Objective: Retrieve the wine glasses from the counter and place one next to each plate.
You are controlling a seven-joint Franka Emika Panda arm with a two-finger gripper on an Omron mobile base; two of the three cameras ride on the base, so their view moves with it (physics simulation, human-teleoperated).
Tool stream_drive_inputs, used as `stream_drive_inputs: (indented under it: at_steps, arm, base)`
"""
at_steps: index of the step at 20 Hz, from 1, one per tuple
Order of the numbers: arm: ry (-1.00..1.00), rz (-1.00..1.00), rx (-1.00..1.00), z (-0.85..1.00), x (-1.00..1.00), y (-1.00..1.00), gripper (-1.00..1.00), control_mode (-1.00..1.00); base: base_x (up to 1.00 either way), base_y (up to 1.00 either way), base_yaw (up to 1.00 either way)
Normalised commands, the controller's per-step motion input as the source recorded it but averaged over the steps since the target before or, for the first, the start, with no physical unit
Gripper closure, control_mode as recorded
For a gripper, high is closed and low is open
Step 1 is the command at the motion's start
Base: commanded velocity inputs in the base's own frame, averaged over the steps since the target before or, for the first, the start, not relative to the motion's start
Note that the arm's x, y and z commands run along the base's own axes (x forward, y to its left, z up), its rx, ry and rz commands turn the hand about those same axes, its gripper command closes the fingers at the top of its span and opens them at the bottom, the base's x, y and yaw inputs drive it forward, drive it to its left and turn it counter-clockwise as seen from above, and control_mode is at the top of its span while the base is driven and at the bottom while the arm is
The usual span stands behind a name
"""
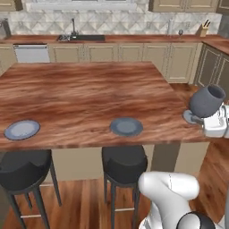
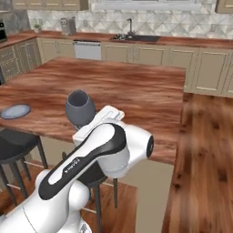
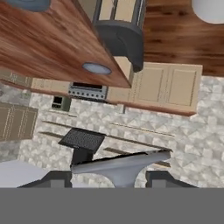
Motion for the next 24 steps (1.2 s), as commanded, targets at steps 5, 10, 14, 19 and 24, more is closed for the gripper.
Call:
stream_drive_inputs:
  at_steps: [5, 10, 14, 19, 24]
  arm:
    - [0.00, 0.00, 0.00, 0.00, 0.00, 0.00, 1.00, 1.00]
    - [0.00, 0.00, 0.00, 0.00, 0.00, 0.00, 1.00, 1.00]
    - [0.00, 0.00, 0.00, 0.00, 0.00, 0.00, 1.00, 1.00]
    - [0.00, 0.00, 0.00, 0.00, 0.00, 0.00, 1.00, 1.00]
    - [0.00, 0.00, 0.00, 0.00, 0.00, 0.00, 1.00, 1.00]
  base:
    - [0.77, 0.43, -0.28]
    - [0.76, -0.02, -0.01]
    - [0.42, 0.03, 0.01]
    - [0.25, -0.03, 0.24]
    - [0.23, -0.12, 0.31]
